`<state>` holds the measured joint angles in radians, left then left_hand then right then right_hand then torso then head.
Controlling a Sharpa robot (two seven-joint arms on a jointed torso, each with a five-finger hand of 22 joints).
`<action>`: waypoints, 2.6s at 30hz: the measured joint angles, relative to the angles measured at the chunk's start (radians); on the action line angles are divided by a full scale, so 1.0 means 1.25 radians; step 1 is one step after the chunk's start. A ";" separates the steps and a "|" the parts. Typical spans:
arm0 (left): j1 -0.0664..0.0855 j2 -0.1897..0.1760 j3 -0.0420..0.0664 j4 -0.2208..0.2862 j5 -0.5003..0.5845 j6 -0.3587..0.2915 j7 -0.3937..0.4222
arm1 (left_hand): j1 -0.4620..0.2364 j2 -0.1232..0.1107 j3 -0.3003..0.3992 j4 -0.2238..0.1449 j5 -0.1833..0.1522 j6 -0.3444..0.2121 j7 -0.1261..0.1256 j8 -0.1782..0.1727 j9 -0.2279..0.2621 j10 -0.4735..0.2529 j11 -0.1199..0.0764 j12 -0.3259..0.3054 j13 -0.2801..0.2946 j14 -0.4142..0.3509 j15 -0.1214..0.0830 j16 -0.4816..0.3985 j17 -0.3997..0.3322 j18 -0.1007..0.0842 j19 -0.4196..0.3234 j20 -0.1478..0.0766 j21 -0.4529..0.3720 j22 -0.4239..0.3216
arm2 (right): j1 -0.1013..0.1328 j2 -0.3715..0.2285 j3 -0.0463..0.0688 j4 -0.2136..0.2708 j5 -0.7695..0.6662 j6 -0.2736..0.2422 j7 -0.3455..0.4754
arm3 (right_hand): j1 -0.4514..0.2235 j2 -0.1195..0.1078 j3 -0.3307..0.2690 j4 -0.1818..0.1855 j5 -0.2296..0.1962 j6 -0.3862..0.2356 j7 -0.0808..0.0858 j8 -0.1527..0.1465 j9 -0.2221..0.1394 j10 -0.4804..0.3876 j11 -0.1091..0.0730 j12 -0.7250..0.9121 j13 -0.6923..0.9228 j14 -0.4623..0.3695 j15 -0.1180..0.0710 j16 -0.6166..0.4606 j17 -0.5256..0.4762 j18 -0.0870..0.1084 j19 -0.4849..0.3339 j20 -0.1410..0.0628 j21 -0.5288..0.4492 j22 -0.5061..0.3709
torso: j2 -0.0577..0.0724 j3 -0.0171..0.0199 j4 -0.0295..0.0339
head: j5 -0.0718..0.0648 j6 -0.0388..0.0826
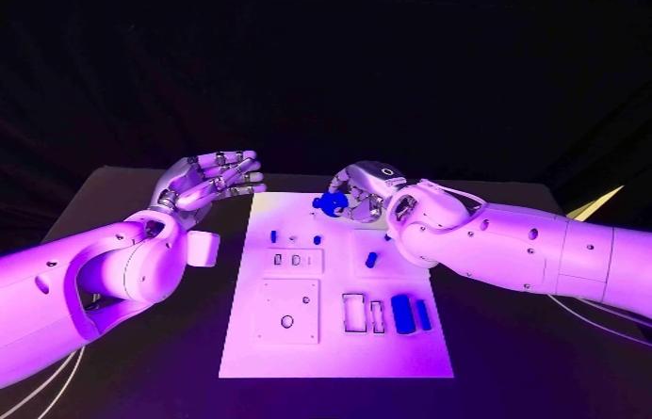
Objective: Assemble the parts on the task board
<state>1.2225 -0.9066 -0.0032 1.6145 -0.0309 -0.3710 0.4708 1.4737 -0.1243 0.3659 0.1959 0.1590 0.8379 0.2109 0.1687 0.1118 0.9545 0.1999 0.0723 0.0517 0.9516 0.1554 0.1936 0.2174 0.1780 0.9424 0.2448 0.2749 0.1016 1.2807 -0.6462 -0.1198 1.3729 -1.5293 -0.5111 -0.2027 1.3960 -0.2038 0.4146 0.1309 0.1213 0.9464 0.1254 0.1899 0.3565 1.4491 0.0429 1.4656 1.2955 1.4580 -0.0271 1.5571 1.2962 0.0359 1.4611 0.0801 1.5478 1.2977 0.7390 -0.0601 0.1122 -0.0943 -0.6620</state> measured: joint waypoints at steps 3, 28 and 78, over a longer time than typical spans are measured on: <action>0.000 0.002 0.000 -0.001 0.000 0.001 0.000 | 0.000 0.000 0.000 0.000 0.000 0.000 0.000 0.000 0.000 0.000 0.000 0.000 0.000 0.000 0.000 0.000 0.000 0.000 0.000 0.000 0.000 0.000 | -0.002 0.020 -0.002 -0.004 -0.009 0.001 -0.008 | 0.000 0.000 0.000 0.000 0.000 0.000 0.000 0.000 0.000 0.000 0.000 0.000 0.000 0.000 0.000 0.000 0.000 0.000 0.000 0.000 0.000 0.000 | 0.000 -0.0005 -0.0001 | 0.000 0.001; 0.000 0.014 0.000 -0.007 0.000 0.002 -0.002 | 0.000 0.000 0.000 0.000 0.000 0.000 0.000 0.000 0.000 0.000 0.000 0.000 0.000 -0.003 -0.003 0.000 0.001 0.000 0.000 0.000 0.000 0.000 | -0.034 0.137 -0.005 -0.123 -0.050 0.012 -0.054 | -0.022 -0.004 0.012 -0.005 0.000 0.001 0.000 0.000 0.007 0.000 0.000 0.000 0.000 0.000 0.000 0.000 0.000 0.000 0.000 0.000 0.000 0.000 | 0.001 -0.0010 0.0016 | 0.004 -0.003; 0.000 0.011 0.000 -0.011 0.000 0.003 -0.006 | 0.000 0.000 0.000 0.000 0.000 0.000 0.000 0.000 0.000 0.000 0.000 0.000 0.000 -0.003 -0.003 0.000 0.002 0.000 0.001 -0.001 0.006 0.000 | -0.033 0.063 -0.004 -0.092 0.047 -0.073 0.004 | -0.170 -0.015 0.001 0.039 0.001 -0.031 0.028 -0.001 0.020 0.004 0.024 -0.017 0.000 0.004 0.025 0.000 0.000 0.000 -0.005 0.021 0.000 0.000 | 0.001 0.0018 -0.0035 | 0.010 0.002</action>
<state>1.2225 -0.8931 -0.0033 1.6004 -0.0311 -0.3673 0.4631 1.4737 -0.1243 0.3660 0.1958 0.1590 0.8377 0.2109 0.1687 0.1118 0.9545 0.1999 0.0723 0.0517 0.9481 0.1522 0.1935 0.2204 0.1780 0.9438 0.2433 0.2826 0.1019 1.2391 -0.5679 -0.1245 1.2578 -1.4705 -0.6024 -0.1975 1.1831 -0.2223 0.4155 0.1796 0.1222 0.9077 0.1602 0.1890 0.3814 1.4544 0.0734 1.4443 1.2955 1.4631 0.0036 1.5572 1.2962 0.0357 1.4542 0.1059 1.5478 1.2977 0.7406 -0.0579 0.1079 -0.0819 -0.6597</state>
